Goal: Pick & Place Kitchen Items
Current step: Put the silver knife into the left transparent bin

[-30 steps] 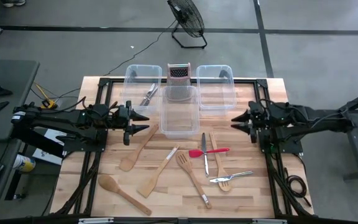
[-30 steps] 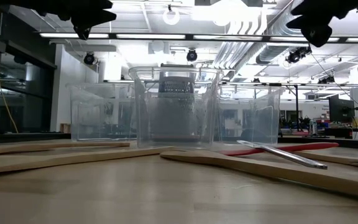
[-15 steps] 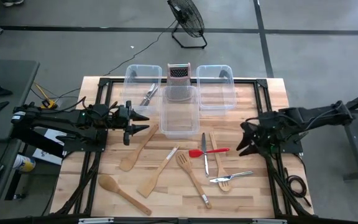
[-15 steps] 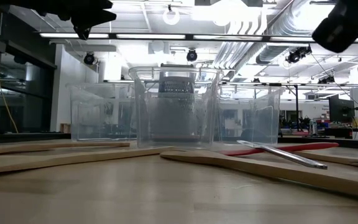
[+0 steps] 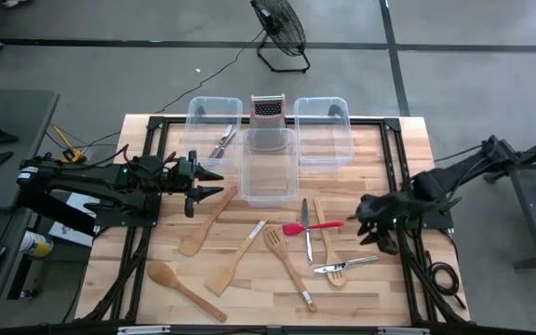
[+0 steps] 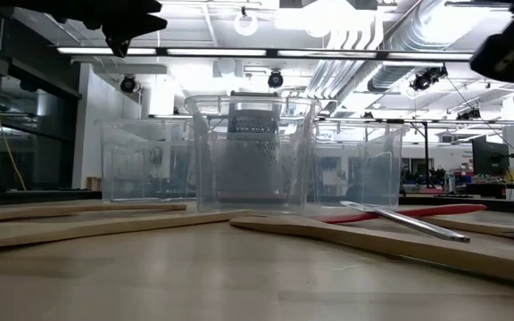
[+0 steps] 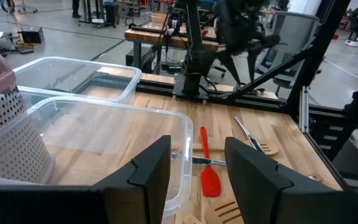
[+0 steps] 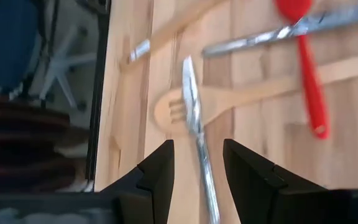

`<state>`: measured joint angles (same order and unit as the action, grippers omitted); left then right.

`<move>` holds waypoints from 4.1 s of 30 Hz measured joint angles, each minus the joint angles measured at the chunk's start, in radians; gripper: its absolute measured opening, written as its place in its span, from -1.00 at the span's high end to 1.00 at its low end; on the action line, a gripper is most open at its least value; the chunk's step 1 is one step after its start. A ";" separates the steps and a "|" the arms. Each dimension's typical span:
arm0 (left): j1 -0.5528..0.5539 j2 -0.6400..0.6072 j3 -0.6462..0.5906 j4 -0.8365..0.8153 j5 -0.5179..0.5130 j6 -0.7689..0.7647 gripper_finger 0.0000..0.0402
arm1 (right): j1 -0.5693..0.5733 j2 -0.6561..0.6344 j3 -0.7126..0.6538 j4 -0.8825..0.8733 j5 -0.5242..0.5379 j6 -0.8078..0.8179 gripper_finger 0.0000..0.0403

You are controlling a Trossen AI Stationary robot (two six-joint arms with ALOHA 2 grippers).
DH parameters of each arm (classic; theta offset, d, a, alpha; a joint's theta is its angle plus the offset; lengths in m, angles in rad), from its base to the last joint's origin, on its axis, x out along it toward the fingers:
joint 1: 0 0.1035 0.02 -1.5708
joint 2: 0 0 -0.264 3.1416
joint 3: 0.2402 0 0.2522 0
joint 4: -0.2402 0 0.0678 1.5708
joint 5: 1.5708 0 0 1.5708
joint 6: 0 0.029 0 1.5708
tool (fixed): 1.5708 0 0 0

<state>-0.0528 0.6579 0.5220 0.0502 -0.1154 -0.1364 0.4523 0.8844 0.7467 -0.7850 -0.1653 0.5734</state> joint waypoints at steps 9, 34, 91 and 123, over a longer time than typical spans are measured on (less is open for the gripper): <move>0.000 0.000 0.000 0.000 0.000 0.000 0.24 | 0.194 0.190 -0.001 0.031 0.118 -0.041 0.35; 0.000 0.000 0.000 0.000 0.000 0.000 0.24 | 0.270 0.624 -0.002 0.224 0.168 -0.089 0.05; 0.000 0.000 0.000 0.000 0.000 0.000 0.24 | 0.194 0.402 -0.004 0.170 0.213 0.111 0.84; 0.000 0.000 0.000 0.000 0.000 0.000 0.24 | -0.418 0.104 -0.001 1.008 -0.031 -0.385 0.84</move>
<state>-0.0526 0.6575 0.5224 0.0502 -0.1154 -0.1364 0.0341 0.9882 0.7460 0.2229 -0.1960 0.1887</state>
